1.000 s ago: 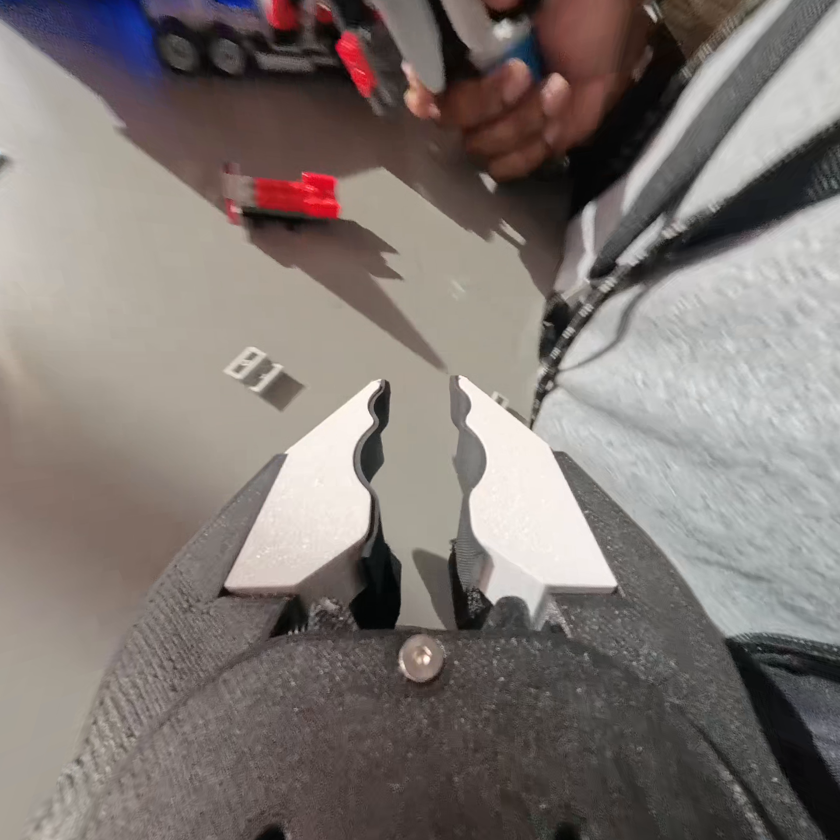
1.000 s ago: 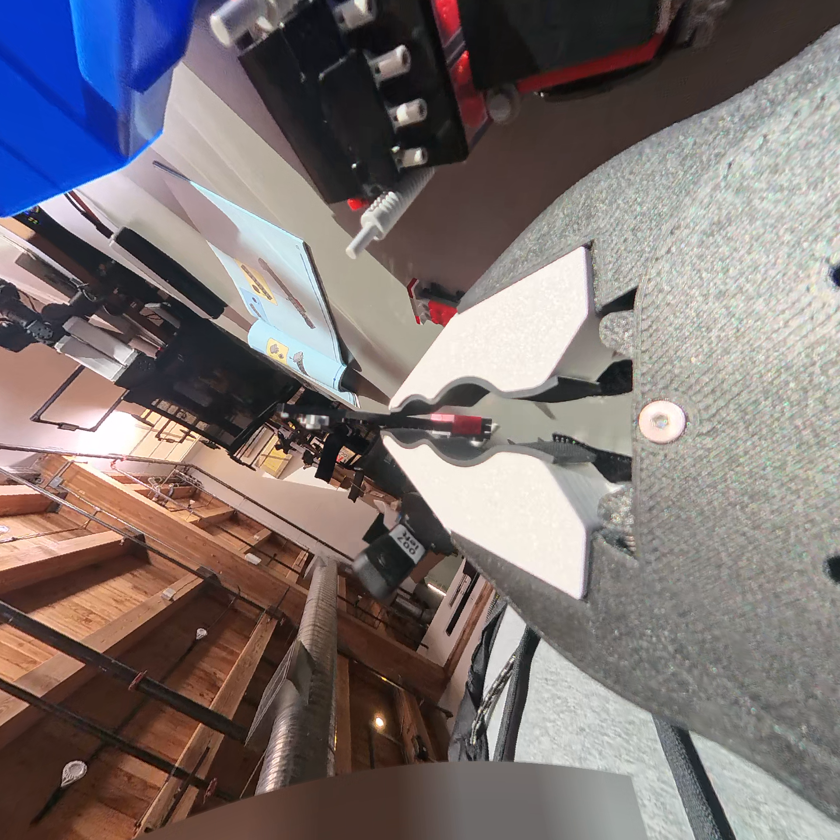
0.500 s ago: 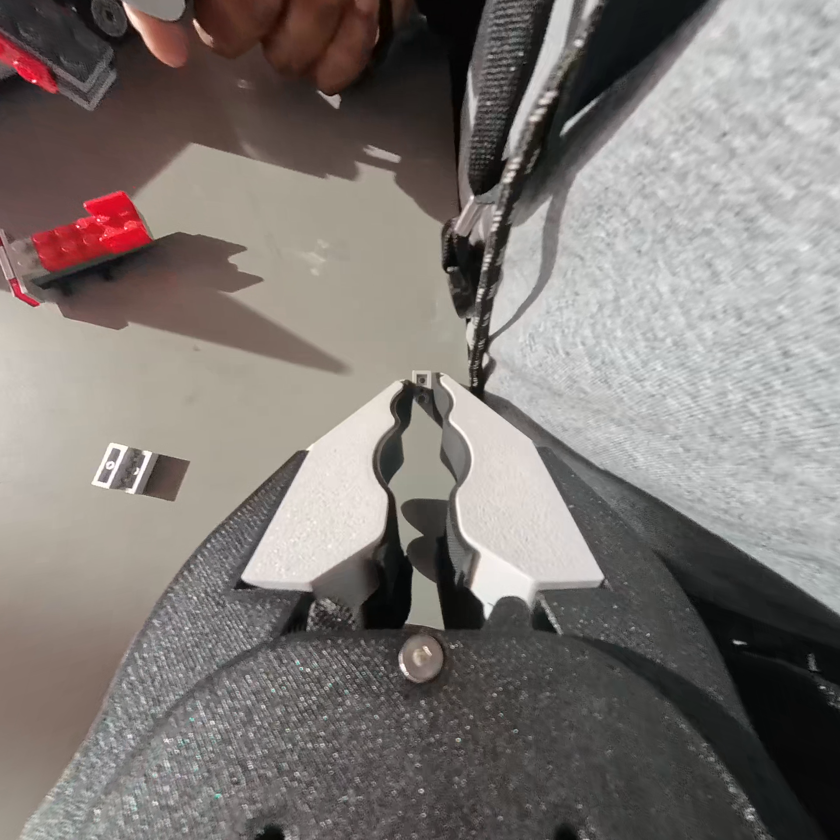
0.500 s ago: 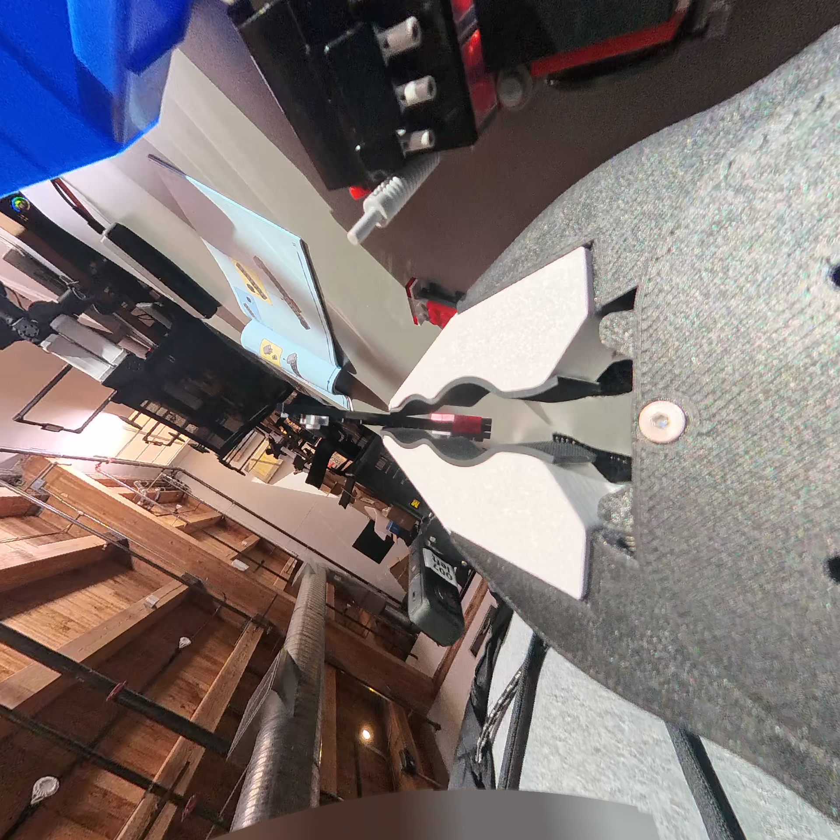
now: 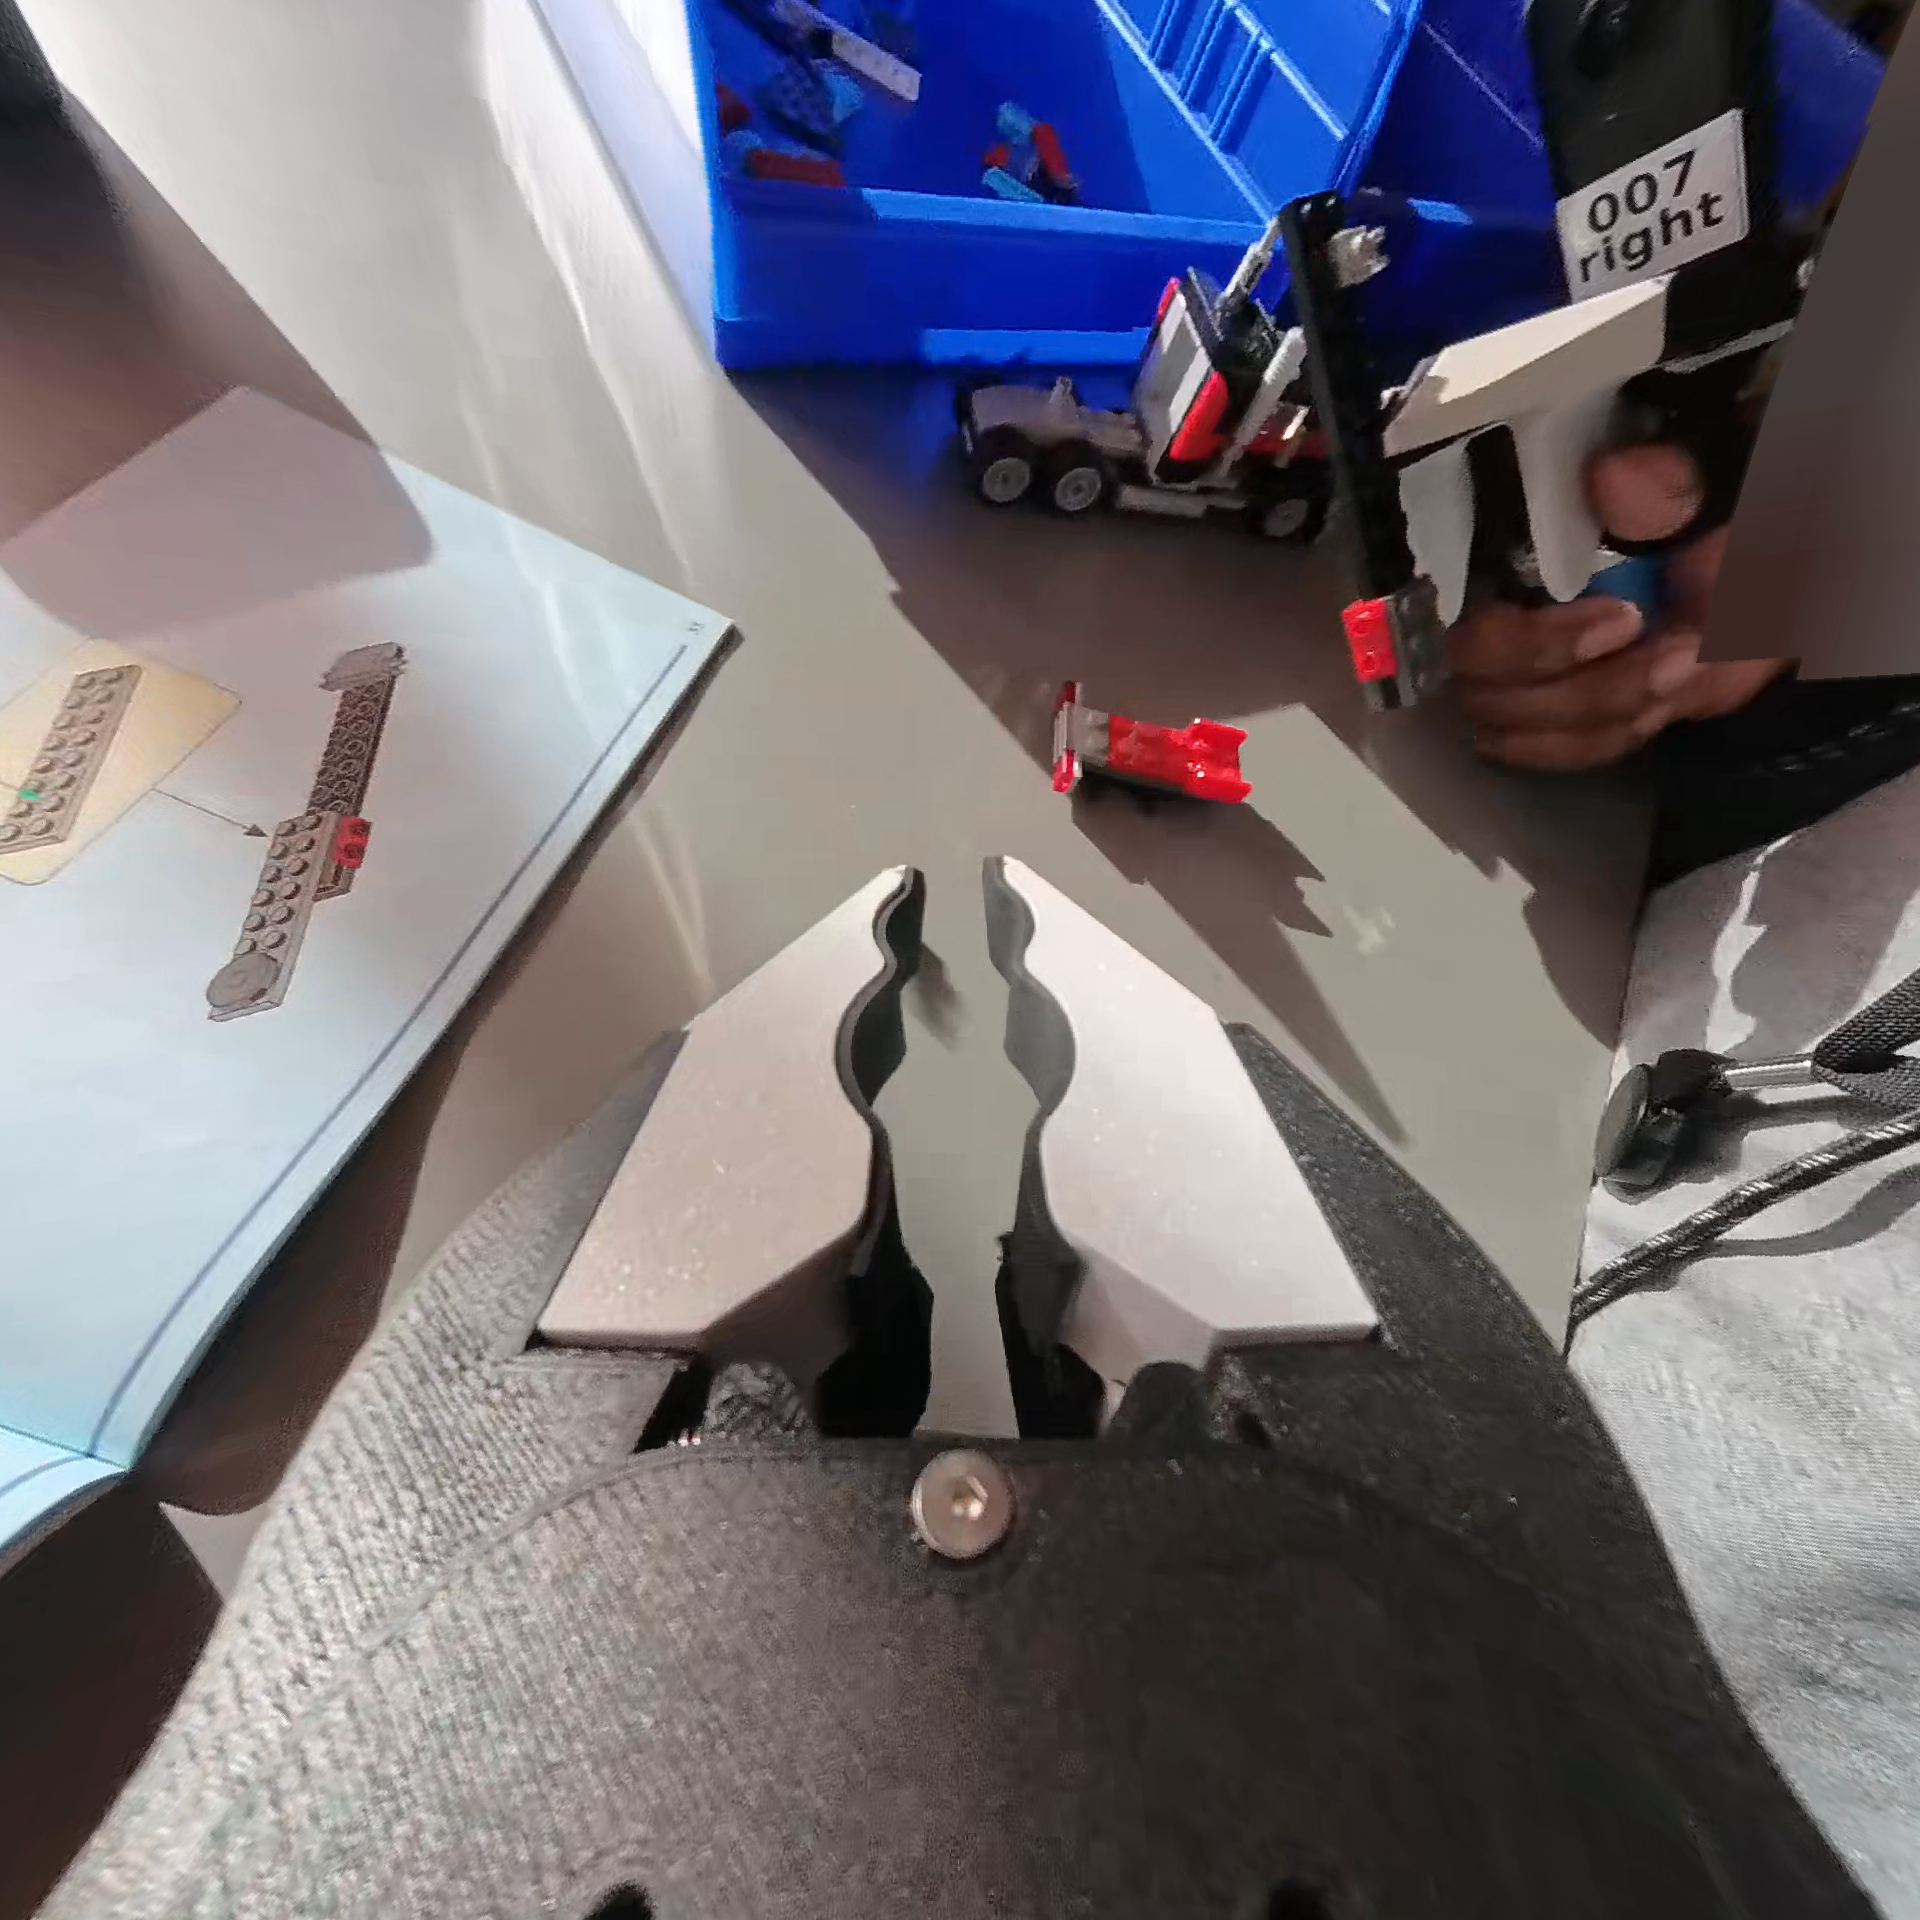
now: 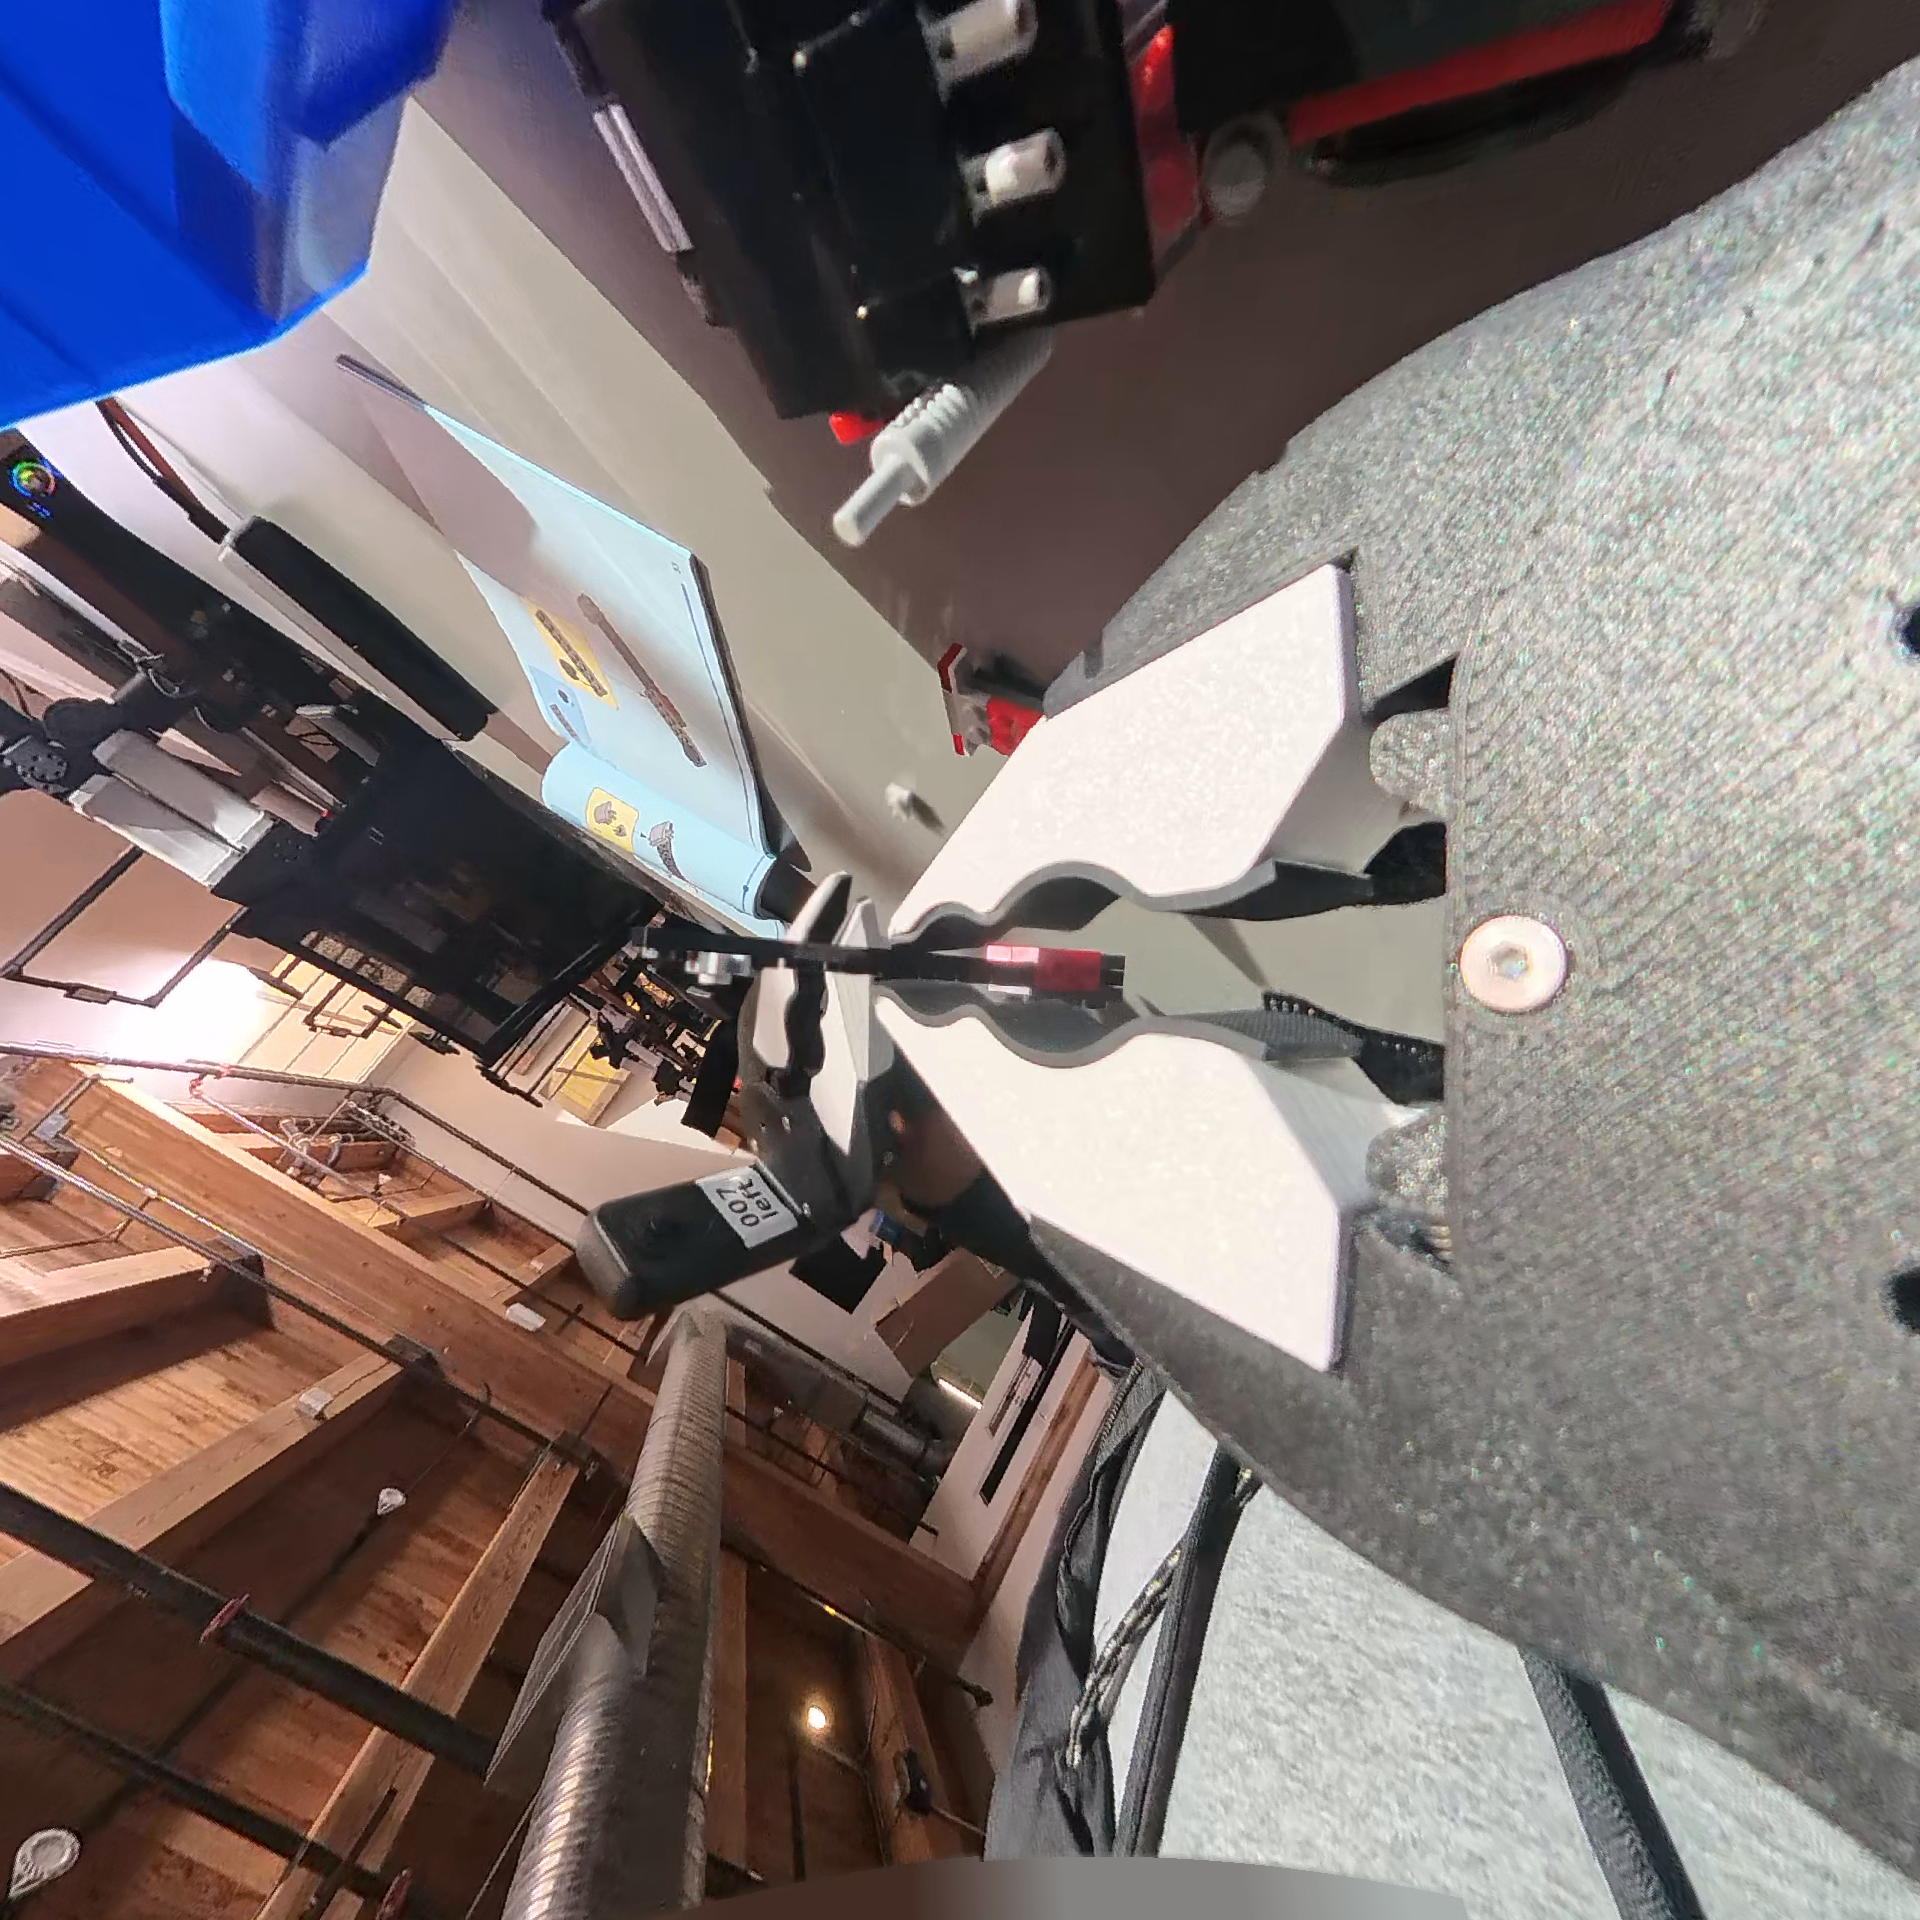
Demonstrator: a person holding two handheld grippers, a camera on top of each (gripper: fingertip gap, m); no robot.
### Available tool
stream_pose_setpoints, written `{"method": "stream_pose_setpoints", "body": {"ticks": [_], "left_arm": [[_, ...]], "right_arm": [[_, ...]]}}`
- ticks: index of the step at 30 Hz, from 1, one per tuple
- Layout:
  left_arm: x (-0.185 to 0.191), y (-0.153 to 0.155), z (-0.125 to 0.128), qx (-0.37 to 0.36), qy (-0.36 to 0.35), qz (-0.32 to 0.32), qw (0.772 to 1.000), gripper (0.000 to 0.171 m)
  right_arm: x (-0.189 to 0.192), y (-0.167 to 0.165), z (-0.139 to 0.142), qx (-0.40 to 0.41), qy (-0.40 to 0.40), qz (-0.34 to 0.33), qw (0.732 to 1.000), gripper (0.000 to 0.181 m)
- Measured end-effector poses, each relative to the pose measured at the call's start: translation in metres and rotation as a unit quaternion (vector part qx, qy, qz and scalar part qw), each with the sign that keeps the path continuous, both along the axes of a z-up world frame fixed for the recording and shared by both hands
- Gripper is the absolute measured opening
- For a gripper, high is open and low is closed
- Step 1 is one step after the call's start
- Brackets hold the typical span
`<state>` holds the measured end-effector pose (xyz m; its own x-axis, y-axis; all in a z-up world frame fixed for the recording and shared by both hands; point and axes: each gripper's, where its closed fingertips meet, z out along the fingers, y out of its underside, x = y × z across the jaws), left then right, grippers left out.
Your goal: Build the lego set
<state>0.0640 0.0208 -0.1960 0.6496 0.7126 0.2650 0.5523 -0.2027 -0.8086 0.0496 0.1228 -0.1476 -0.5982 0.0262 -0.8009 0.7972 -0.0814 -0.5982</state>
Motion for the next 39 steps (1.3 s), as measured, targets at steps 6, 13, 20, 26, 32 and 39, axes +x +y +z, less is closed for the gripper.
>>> {"method": "stream_pose_setpoints", "body": {"ticks": [6,13,20,26,32,39], "left_arm": [[-0.009,-0.014,-0.007,-0.004,-0.009,0.015,1.000,0.016],[-0.003,-0.012,-0.025,-0.055,-0.021,-0.005,0.998,0.019],[-0.003,0.000,-0.037,-0.149,0.016,-0.029,0.988,0.017],[-0.007,0.010,-0.015,-0.051,-0.011,-0.021,0.998,0.010],[-0.017,0.006,0.016,0.122,-0.058,0.019,0.991,0.013],[-0.018,-0.001,0.012,0.101,-0.054,0.029,0.993,0.017]], "right_arm": [[-0.003,-0.006,-0.002,0.006,-0.001,0.006,1.000,0.005],[-0.006,-0.013,-0.002,0.006,-0.004,0.017,1.000,0.005],[-0.007,-0.014,-0.001,-0.002,-0.010,0.023,1.000,0.005],[-0.007,-0.013,0.001,-0.009,-0.011,0.024,1.000,0.005],[-0.008,-0.012,0.002,-0.013,-0.013,0.025,1.000,0.005],[-0.008,-0.013,0.001,-0.012,-0.016,0.027,0.999,0.005]]}}
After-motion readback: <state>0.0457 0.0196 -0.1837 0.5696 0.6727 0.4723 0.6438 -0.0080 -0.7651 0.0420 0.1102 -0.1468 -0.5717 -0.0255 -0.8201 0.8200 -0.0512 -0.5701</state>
